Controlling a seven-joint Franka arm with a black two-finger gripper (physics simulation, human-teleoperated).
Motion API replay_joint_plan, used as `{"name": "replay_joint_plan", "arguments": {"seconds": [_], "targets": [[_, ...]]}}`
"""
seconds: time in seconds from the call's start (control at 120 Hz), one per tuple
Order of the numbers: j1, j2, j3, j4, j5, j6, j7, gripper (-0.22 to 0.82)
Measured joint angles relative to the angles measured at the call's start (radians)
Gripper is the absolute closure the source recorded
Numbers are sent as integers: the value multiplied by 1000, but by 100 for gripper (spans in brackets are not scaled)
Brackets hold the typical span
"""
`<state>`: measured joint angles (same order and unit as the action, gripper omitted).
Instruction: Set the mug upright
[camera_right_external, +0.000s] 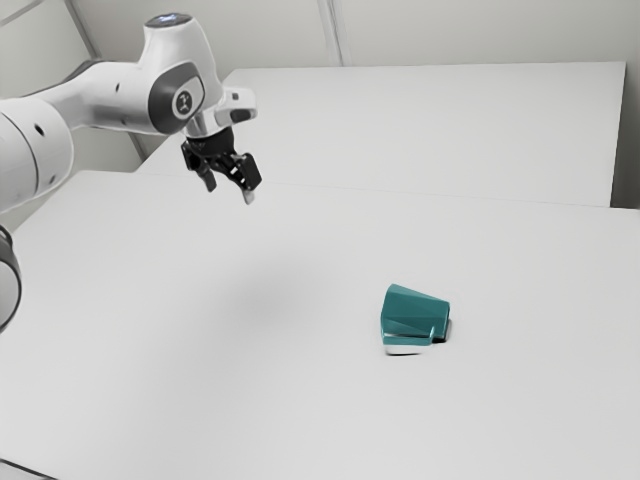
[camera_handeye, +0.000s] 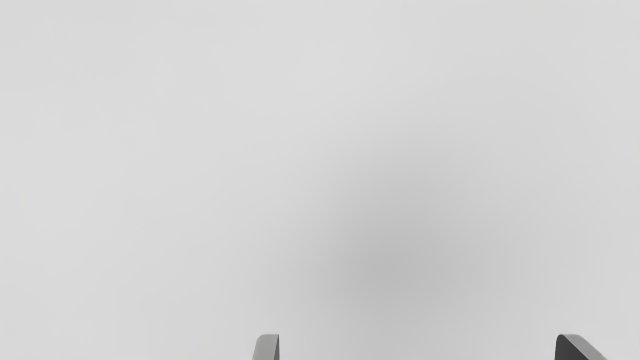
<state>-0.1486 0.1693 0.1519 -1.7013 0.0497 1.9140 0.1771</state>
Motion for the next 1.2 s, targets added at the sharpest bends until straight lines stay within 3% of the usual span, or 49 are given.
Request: {"name": "replay_joint_plan", "arguments": {"seconds": [0.183,0.358,0.542,0.717,1.2], "targets": [[-11,-166,1,-193,-60,41,-8,0],[-25,-202,8,-324,-276,102,-8,0],[-115,-229,28,-471,-432,217,0,0],[-221,-228,33,-535,-569,321,7,0],[-326,-136,29,-586,-920,496,98,0]]}}
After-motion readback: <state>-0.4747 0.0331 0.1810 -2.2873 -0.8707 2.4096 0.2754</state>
